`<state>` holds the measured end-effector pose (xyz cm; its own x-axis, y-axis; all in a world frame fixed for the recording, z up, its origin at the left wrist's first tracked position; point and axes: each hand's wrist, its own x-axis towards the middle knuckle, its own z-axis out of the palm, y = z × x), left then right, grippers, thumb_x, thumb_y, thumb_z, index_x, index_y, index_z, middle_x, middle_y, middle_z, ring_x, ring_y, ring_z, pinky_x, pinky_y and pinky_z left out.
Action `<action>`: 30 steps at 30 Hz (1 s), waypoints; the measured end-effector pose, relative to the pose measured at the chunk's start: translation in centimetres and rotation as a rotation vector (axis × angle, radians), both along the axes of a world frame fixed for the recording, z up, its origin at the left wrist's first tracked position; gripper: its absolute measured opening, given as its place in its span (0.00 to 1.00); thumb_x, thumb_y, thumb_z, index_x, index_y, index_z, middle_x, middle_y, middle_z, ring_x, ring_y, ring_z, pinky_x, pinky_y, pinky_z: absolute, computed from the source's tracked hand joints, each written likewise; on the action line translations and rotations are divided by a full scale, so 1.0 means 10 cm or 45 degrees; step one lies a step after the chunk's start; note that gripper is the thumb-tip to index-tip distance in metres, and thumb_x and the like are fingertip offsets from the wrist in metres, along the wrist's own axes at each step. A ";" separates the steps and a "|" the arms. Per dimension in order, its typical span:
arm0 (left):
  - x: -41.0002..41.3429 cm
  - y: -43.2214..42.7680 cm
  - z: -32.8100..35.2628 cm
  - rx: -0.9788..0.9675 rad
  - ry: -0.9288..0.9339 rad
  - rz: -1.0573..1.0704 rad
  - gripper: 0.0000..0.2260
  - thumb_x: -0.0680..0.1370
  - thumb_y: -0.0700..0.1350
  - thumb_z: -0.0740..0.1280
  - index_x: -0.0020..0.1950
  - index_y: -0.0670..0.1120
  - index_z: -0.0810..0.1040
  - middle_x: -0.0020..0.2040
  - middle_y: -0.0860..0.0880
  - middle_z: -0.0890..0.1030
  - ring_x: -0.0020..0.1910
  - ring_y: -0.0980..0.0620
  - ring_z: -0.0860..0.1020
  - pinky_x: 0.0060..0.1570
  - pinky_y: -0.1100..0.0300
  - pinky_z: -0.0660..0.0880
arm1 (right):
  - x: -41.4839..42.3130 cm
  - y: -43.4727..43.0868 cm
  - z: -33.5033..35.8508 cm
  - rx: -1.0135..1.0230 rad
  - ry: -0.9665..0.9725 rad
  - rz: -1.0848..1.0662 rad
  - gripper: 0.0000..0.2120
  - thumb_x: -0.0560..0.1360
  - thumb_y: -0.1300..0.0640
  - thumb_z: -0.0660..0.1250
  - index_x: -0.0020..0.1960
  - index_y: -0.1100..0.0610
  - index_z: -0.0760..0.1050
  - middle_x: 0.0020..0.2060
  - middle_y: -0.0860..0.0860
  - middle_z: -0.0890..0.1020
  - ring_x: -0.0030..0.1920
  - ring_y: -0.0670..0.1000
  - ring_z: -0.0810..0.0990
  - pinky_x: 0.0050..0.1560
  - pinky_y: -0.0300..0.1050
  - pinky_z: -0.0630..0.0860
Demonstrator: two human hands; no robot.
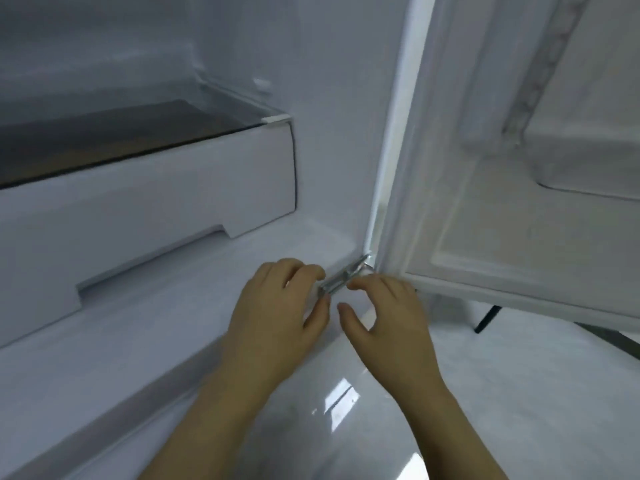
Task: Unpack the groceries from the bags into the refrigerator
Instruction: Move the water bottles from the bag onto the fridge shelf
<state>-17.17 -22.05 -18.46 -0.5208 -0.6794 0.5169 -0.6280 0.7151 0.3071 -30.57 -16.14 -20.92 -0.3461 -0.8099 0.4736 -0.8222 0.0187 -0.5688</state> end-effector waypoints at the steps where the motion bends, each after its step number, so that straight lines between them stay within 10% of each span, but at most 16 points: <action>1: -0.08 0.05 -0.02 0.022 -0.009 -0.050 0.16 0.73 0.51 0.59 0.50 0.44 0.80 0.45 0.46 0.80 0.42 0.46 0.78 0.40 0.56 0.75 | -0.05 0.09 -0.02 0.022 -0.019 -0.038 0.18 0.70 0.44 0.58 0.52 0.52 0.78 0.48 0.46 0.81 0.52 0.48 0.75 0.53 0.41 0.67; 13: -1.40 1.17 -0.33 0.185 -0.204 -0.603 0.10 0.71 0.43 0.72 0.51 0.45 0.81 0.47 0.48 0.81 0.46 0.47 0.79 0.43 0.60 0.70 | -0.87 1.77 -0.27 0.273 -0.166 -0.585 0.15 0.75 0.50 0.64 0.61 0.49 0.74 0.59 0.42 0.75 0.63 0.45 0.68 0.57 0.34 0.58; 30: -2.96 4.59 -0.54 0.225 -0.222 -1.460 0.14 0.79 0.52 0.60 0.64 0.51 0.73 0.61 0.54 0.74 0.61 0.56 0.70 0.55 0.68 0.65 | -1.56 5.50 -0.31 0.338 -0.275 -1.389 0.14 0.76 0.47 0.62 0.62 0.47 0.71 0.59 0.41 0.74 0.62 0.42 0.67 0.61 0.35 0.62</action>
<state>-46.73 23.90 -23.83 -0.9294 0.1784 0.3232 0.3127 0.8458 0.4323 -46.13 38.87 -23.97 -0.9797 -0.0934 0.1776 -0.1795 0.8034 -0.5678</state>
